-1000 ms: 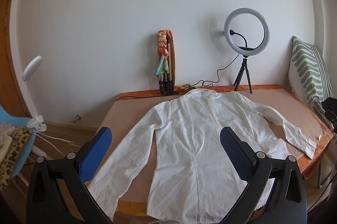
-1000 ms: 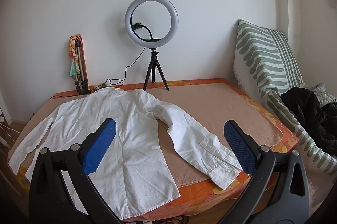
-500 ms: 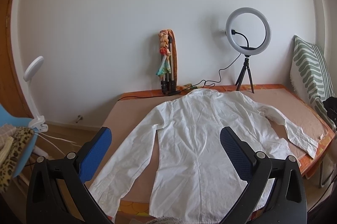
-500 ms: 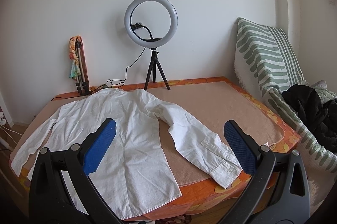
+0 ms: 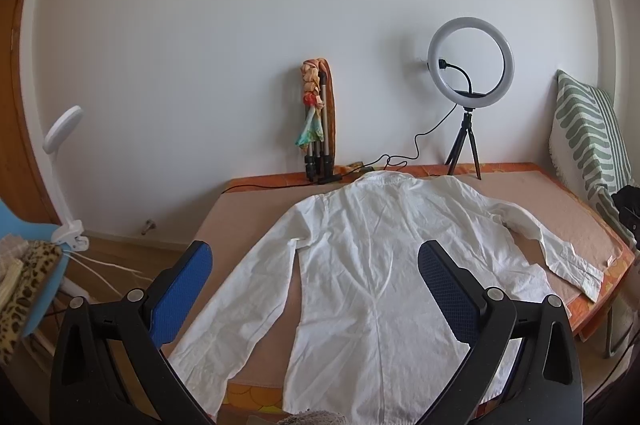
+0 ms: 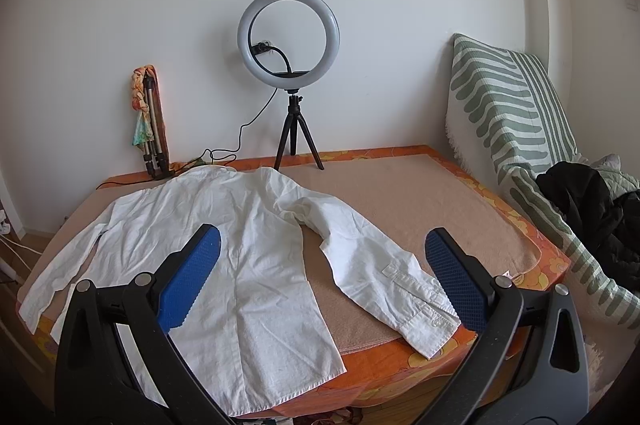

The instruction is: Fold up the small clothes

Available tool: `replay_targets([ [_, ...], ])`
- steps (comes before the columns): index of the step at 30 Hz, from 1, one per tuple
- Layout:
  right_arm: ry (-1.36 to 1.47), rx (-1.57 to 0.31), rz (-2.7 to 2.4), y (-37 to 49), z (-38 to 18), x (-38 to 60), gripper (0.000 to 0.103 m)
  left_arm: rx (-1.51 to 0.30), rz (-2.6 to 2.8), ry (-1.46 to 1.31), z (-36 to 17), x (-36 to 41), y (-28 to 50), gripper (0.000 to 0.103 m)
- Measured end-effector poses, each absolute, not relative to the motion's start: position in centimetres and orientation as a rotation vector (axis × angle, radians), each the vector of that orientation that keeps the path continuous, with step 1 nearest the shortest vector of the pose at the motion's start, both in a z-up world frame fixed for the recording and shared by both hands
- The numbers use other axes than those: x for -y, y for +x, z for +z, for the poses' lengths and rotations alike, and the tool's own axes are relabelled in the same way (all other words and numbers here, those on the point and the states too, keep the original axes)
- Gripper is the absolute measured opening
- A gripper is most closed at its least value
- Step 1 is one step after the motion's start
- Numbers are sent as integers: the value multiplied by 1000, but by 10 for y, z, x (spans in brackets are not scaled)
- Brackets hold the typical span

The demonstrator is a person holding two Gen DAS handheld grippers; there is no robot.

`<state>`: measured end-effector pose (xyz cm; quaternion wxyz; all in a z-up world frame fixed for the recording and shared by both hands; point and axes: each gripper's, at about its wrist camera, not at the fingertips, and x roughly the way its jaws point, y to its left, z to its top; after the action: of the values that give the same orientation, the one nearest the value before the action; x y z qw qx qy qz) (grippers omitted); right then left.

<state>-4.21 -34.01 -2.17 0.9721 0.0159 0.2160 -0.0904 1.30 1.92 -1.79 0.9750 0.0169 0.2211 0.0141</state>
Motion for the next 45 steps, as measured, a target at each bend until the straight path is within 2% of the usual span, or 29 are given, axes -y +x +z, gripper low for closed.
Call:
replay_targets([
  [45,28,-443,-168,-37,-27,336,103,-459,47,32,-21,-29,21,102],
])
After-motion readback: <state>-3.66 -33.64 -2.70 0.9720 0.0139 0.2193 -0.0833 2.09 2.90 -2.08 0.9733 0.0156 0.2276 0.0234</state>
